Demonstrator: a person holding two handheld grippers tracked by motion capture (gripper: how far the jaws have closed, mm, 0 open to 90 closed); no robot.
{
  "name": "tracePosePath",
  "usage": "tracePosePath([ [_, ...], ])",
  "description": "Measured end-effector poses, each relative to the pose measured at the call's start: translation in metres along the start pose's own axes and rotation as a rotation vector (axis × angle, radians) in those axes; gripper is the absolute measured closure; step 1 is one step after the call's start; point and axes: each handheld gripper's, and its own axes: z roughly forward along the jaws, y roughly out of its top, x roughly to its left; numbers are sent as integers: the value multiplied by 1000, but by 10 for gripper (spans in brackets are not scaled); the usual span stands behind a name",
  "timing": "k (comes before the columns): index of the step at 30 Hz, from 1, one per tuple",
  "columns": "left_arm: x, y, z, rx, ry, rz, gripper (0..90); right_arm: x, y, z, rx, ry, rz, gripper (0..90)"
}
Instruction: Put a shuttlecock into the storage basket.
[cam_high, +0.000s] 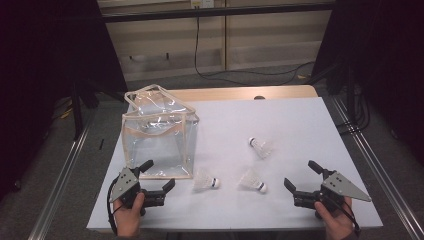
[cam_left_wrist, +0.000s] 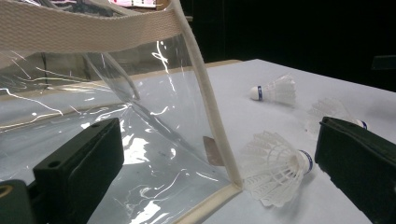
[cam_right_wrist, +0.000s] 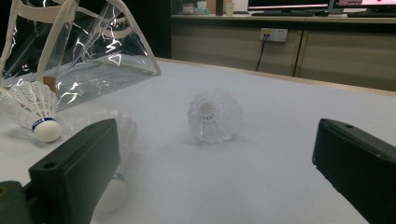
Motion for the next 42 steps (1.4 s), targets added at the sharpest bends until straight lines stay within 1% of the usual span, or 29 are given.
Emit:
tracePosePath([
  [3,1,0,0,6,4,4,14,0,0,1,0,0,0,6],
  [7,0,-1,1,-2,-6,-20,13,0,0,2,3,2,-3,6],
  [8,0,-1,1,1,-8,-15,13,1,0,2,3,4,-2,6],
  [12,0,0,1,-2,-14,-23,12,1,0,2,3,7,-9,6],
  [13,-1,0,2,-2,-26,-30,12,1,0,2,3,7,-8,6],
  [14,-1,0,2,-2,-26,-30,11,1,0,1,4,8,-7,6],
  [15,-2,0,2,-1,-30,-39,11,1,0,0,5,5,-8,6],
  [18,-4,1,4,-1,-45,-41,11,0,0,-1,6,8,-3,5],
  [19,-4,1,5,10,-48,-28,11,0,0,-1,3,7,-3,5],
  [21,-6,2,7,11,-51,-27,11,0,1,-1,-1,6,-6,5],
  [23,-8,2,8,16,-71,-28,11,0,1,-1,-1,8,-7,5],
  [24,-8,2,8,16,-71,-28,11,0,1,-1,-1,8,-7,5],
  [25,-8,2,8,22,-77,-16,11,1,1,0,3,9,-13,5],
  [27,-9,1,10,36,-87,-23,11,1,1,0,4,9,-14,5],
  [30,-10,1,13,49,-97,-11,12,2,1,1,2,13,-18,5],
  [32,-13,2,15,52,-113,-17,12,2,1,1,3,12,-15,5],
  [33,-13,2,15,52,-113,-17,12,2,1,1,3,11,-16,5],
  [34,-15,2,17,53,-124,-17,12,1,1,0,4,11,-16,5],
  [36,-16,2,17,57,-129,-23,12,1,1,0,3,11,-15,5],
  [37,-16,2,18,66,-135,-15,12,1,1,0,3,11,-15,5],
  [39,-18,2,21,67,-142,-13,12,1,1,0,0,11,-16,5],
  [42,-22,2,26,81,-153,-19,13,1,1,0,-1,12,-15,5],
])
